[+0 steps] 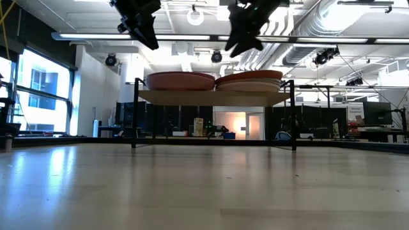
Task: Place and stack plates onto a shelf
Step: Stack the white plate on top of the pink plate on the shelf
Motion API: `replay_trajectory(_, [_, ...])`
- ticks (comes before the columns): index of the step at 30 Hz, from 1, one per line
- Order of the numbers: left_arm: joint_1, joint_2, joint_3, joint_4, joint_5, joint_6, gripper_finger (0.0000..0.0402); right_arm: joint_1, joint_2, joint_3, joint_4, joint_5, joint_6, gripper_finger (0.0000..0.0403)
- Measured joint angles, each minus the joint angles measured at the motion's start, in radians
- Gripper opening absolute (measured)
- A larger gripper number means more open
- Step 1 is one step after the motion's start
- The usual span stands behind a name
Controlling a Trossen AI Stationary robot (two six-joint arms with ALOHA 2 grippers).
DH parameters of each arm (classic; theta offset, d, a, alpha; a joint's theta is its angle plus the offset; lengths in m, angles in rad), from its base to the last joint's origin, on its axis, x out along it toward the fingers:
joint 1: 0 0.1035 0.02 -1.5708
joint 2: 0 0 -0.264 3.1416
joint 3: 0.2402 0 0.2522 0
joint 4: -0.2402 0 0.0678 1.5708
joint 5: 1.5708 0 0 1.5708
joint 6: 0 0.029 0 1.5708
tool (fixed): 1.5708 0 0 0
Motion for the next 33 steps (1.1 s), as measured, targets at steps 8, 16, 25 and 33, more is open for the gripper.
replay_trajectory(8, [0.000,0.000,0.000,0.000,0.000,0.000,0.0090,0.088,-0.075,0.000,-0.323,0.031,0.037,0.0156])
replay_trajectory(16, [0.000,0.000,0.000,0.000,0.000,0.000,0.0090,0.281,-0.124,-0.002,-0.542,0.125,0.138,0.0156])
replay_trajectory(25, [-0.001,0.000,0.000,0.015,0.003,-0.002,0.0090,0.560,-0.137,-0.002,-0.628,0.228,0.323,0.0156])
replay_trajectory(33, [-0.001,0.005,0.000,0.013,0.292,-0.073,0.0090,0.791,-0.136,-0.002,-0.658,0.362,0.581,0.0156])
